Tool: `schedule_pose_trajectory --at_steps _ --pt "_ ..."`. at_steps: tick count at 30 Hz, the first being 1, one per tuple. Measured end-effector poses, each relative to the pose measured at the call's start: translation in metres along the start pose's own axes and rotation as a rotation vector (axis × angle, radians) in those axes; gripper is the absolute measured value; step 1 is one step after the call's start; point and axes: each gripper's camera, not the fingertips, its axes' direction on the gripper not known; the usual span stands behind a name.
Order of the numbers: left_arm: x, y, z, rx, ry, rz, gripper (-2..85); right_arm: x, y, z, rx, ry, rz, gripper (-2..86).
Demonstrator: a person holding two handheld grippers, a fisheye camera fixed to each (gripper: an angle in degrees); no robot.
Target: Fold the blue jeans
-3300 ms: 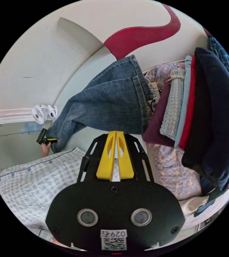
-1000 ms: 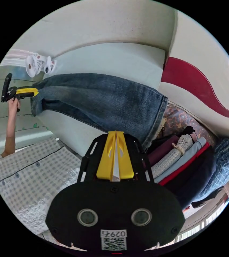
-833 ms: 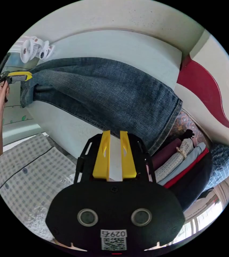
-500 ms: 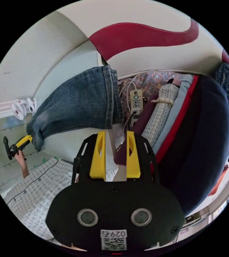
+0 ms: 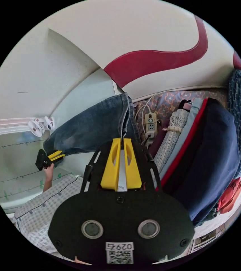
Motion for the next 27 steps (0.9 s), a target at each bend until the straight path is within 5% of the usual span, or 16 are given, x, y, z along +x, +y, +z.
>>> schedule_pose_trajectory --at_steps 8,17,21,27 --pt "-0.021 0.003 0.001 -0.067 0.052 0.185 -0.8 -0.002 -0.06 0.023 -0.264 0.153 -0.002 0.6" --pt "-0.189 0.058 -0.001 0.128 0.896 -0.013 -1.0 0.022 -0.071 0.068 -0.461 0.205 0.031 0.3" --pt "-0.242 0.101 -0.002 0.239 0.825 -0.3 -1.0 -0.005 -0.056 0.026 -0.269 0.304 0.002 -0.2" --pt "-0.238 0.07 0.027 0.055 0.445 -0.501 -1.0 -0.097 -0.055 0.069 -0.191 -0.065 -0.22 -0.5"
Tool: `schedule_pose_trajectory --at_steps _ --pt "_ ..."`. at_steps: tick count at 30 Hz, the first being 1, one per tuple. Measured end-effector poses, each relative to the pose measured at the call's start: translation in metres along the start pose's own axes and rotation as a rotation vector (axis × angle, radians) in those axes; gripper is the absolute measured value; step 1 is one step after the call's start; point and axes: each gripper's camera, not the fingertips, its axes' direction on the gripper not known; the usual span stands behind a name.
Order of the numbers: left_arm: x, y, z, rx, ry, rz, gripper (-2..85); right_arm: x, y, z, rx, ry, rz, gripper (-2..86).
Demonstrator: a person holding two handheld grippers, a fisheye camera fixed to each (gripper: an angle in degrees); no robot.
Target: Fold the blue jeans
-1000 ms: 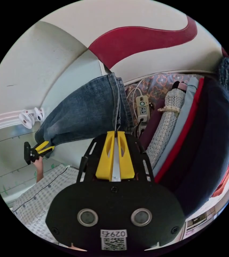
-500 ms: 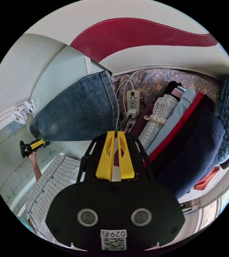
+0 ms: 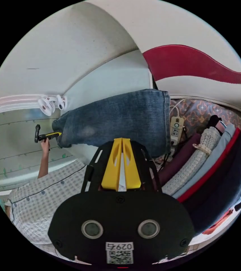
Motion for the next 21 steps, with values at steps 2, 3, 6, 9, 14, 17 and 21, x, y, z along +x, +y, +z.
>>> schedule_pose_trajectory --at_steps 2,3,6,9,14,17,21 --pt "0.009 -0.015 0.018 -0.055 -0.061 0.012 -1.0 -0.027 -0.015 0.036 -0.081 0.087 -0.049 -0.5" --pt "0.014 -0.023 0.029 -0.11 -0.095 0.034 -1.0 -0.042 -0.022 0.059 -0.134 0.181 -0.072 -0.5" --pt "0.014 -0.029 0.028 -0.088 -0.193 0.081 -1.0 -0.054 -0.023 0.073 -0.157 0.332 -0.1 -0.6" --pt "0.0 -0.032 0.028 -0.072 -0.138 0.136 -1.0 -0.033 -0.025 0.067 -0.154 0.226 -0.022 -0.6" --pt "-0.022 -0.023 0.007 -0.042 -0.098 0.103 -1.0 -0.049 -0.017 0.057 -0.088 0.267 0.069 -0.6" --pt "-0.005 -0.009 0.0 0.021 0.042 0.201 -1.0 -0.105 -0.009 0.058 0.066 -0.024 -0.042 -0.5" --pt "0.021 -0.02 0.03 -0.05 0.011 0.305 -1.0 -0.178 -0.042 0.134 -0.031 -0.025 -0.126 -0.5"
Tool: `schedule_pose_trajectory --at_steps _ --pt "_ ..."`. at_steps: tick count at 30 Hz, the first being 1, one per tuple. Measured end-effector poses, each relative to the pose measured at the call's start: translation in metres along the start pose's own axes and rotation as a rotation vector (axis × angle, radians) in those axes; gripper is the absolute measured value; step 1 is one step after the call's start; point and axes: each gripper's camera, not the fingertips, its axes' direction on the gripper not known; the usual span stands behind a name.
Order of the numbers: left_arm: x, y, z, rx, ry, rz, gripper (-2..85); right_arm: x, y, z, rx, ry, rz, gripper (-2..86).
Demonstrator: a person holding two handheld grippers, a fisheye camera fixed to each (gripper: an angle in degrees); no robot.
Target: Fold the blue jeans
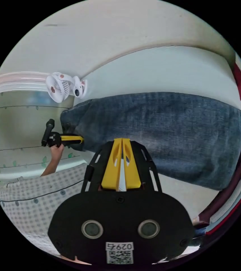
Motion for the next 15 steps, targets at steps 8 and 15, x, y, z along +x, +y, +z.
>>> schedule_pose_trajectory --at_steps 8,15 --pt "-0.035 0.013 0.046 -0.083 0.126 0.104 -1.0 0.013 0.009 0.031 -0.092 0.167 0.159 -0.5" --pt "-0.071 0.019 0.034 0.05 0.159 0.137 -1.0 -0.063 0.0 0.046 0.021 0.011 0.023 -0.5"
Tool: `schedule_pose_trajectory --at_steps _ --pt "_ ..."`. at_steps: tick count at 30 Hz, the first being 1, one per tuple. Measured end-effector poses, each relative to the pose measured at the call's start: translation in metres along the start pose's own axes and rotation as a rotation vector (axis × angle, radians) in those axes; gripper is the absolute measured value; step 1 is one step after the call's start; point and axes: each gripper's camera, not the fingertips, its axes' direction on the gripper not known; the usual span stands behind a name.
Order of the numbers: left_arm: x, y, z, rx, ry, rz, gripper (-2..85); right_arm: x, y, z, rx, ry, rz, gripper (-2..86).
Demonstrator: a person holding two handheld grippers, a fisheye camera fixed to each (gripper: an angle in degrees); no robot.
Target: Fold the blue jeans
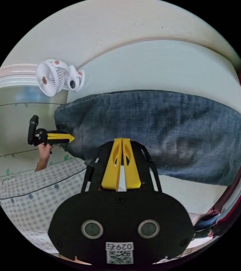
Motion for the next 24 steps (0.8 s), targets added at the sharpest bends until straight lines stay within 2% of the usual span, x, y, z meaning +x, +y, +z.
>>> schedule_pose_trajectory --at_steps 2,4,5,7,9,12,13,16,18,20,24 --pt "-0.005 -0.016 0.011 -0.035 -0.022 0.02 -1.0 -0.025 -0.018 0.025 -0.029 0.039 -0.049 -0.5" --pt "-0.005 -0.027 0.03 -0.127 -0.092 0.053 -1.0 -0.04 -0.03 0.056 -0.115 0.171 -0.085 -0.5" --pt "-0.005 -0.026 0.035 -0.118 -0.109 0.079 -1.0 -0.04 -0.029 0.071 -0.17 0.234 -0.12 -0.5" --pt "-0.012 -0.017 0.04 -0.092 -0.088 0.063 -1.0 -0.022 -0.021 0.065 -0.103 0.176 -0.1 -0.5" --pt "-0.03 0.002 0.047 -0.043 -0.009 0.018 -1.0 0.038 -0.005 0.053 -0.033 -0.045 0.06 -0.6" --pt "-0.054 0.021 0.059 0.005 0.122 -0.053 -1.0 0.104 0.025 0.043 0.081 -0.271 0.226 -0.5" --pt "-0.057 0.023 0.061 0.008 0.137 -0.066 -1.0 0.111 0.031 0.041 0.104 -0.28 0.249 -0.5" --pt "-0.06 0.029 0.066 0.007 0.137 -0.082 -1.0 0.115 0.051 0.028 0.164 -0.143 0.331 -0.5" --pt "-0.048 0.026 0.063 -0.024 0.05 -0.067 -1.0 0.096 0.043 0.021 0.181 -0.099 0.241 -0.5" --pt "-0.035 0.021 0.059 -0.022 -0.033 -0.04 -1.0 0.079 0.023 0.024 0.176 -0.2 0.138 -0.5" --pt "-0.012 0.001 0.059 -0.033 -0.082 0.022 -1.0 0.044 -0.041 0.055 0.097 -0.183 0.033 -0.5"
